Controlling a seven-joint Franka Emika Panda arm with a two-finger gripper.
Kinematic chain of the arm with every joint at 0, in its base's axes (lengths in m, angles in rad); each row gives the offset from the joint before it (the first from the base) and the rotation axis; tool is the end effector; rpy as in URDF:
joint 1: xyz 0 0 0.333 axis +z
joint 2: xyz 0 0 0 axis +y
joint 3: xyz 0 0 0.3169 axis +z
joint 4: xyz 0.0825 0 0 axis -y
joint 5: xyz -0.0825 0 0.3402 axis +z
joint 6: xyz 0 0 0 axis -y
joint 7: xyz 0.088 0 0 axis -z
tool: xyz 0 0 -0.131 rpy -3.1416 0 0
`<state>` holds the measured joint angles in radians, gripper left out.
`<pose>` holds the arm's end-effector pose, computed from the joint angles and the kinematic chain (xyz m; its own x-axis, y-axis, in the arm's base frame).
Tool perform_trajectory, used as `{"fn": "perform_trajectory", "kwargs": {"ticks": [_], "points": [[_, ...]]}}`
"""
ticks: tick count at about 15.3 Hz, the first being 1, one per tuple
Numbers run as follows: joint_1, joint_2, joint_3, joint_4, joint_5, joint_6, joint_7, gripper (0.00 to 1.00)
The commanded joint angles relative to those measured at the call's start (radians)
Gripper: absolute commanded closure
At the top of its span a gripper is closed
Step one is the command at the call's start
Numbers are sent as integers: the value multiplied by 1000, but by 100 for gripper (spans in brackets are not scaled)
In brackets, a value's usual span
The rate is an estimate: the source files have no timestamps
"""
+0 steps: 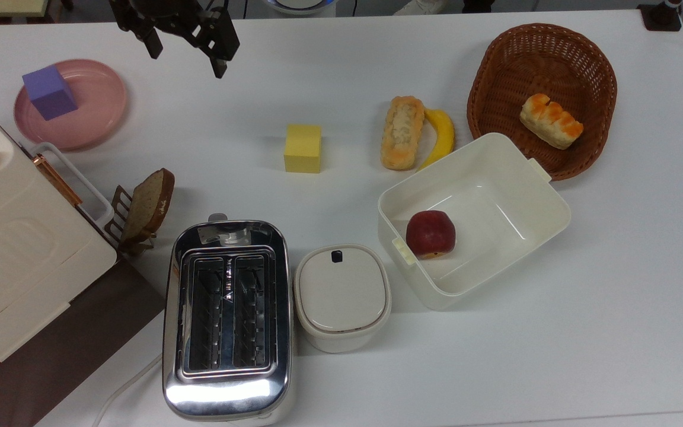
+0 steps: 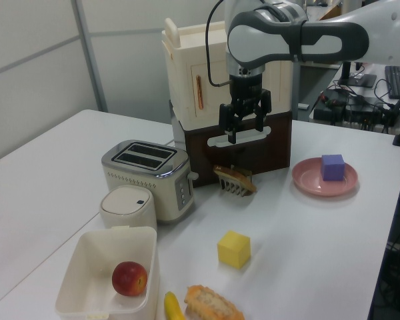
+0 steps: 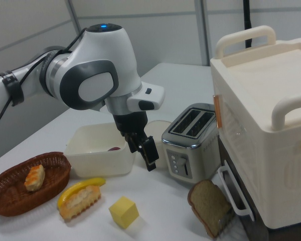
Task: Put the purple cube on the table
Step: 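Move the gripper toward the purple cube on the pink plate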
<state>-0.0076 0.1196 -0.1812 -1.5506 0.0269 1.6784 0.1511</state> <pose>0.5468 -0.0956 0.5568 0.9423 -0.3347 0.0093 -0.3347 -0.9423 -0.0067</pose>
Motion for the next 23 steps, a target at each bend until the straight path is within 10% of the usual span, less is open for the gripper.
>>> {"fn": "perform_trajectory", "kwargs": {"ticks": [1,6,18,23], "points": [[11,-11,5,-9,-22,-49,15,0],[3,-12,-21,-13,-22,-75,-36,0],[-3,117,-444,-189,-18,177,-222,0],[-60,254,-488,-213,-2,322,-235,0]]}}
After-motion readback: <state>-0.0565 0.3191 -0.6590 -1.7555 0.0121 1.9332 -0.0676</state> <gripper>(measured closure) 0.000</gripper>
